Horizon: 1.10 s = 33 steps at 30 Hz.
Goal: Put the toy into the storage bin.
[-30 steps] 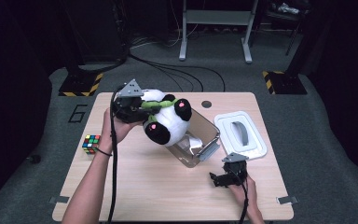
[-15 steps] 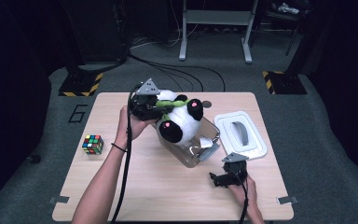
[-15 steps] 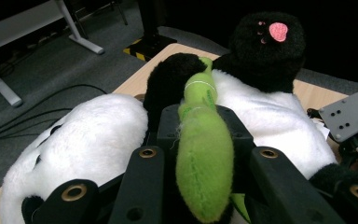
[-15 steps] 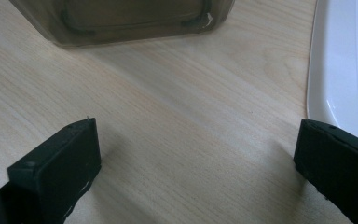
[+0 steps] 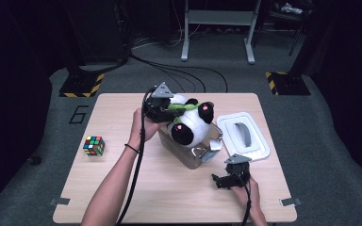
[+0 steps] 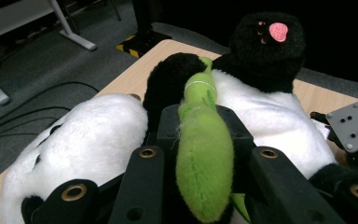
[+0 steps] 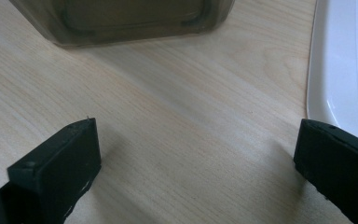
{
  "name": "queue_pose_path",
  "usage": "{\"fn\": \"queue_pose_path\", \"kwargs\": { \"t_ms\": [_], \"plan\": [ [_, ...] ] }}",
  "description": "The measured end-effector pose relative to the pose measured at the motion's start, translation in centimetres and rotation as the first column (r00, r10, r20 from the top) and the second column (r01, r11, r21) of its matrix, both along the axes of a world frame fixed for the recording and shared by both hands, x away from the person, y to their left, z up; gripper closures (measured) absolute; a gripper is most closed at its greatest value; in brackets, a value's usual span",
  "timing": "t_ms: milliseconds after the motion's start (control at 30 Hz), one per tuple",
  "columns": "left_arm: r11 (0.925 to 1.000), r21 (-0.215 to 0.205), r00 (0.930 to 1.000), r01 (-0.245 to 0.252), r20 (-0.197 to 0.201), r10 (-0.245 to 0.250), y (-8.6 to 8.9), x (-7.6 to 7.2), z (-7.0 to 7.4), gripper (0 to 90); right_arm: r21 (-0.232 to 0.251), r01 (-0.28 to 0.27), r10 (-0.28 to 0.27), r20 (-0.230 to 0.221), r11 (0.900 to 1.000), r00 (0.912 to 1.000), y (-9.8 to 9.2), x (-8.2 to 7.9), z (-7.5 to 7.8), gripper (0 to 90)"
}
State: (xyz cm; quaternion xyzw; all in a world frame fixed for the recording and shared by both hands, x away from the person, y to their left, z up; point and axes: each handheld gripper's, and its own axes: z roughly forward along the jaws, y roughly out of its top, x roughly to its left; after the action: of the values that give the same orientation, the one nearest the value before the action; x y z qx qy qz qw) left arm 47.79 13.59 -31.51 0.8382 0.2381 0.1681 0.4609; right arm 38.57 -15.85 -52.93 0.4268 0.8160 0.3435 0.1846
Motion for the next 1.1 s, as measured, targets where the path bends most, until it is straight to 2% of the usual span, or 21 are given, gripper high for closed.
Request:
{"fn": "queue_pose_path", "kwargs": {
  "t_ms": [500,533,733,1100],
  "plan": [
    [0.9995,0.003,0.9988,0.032,-0.038,-0.031,-1.9,-0.1,-1.5,74.2,0.0,0.003,-0.003,-0.004,1.0,1.0,0.0,0.0,0.0,0.0],
    [0.9991,0.02,0.9987,0.036,-0.036,-0.036,-2.0,0.1,-1.8,74.2,0.0,0.003,-0.003,-0.004,1.0,1.0,0.0,0.0,0.0,0.0],
    [0.9995,0.029,0.9987,0.012,-0.05,-0.011,-2.0,0.4,-2.6,74.0,0.0,0.003,-0.003,-0.003,1.0,1.0,0.0,0.0,0.0,0.0],
    [0.9993,0.037,0.9985,0.005,-0.055,-0.003,-2.4,0.4,-3.4,72.5,0.002,0.005,-0.005,-0.003,1.0,1.0,0.0,-0.1,0.0,0.0]
  ]
}}
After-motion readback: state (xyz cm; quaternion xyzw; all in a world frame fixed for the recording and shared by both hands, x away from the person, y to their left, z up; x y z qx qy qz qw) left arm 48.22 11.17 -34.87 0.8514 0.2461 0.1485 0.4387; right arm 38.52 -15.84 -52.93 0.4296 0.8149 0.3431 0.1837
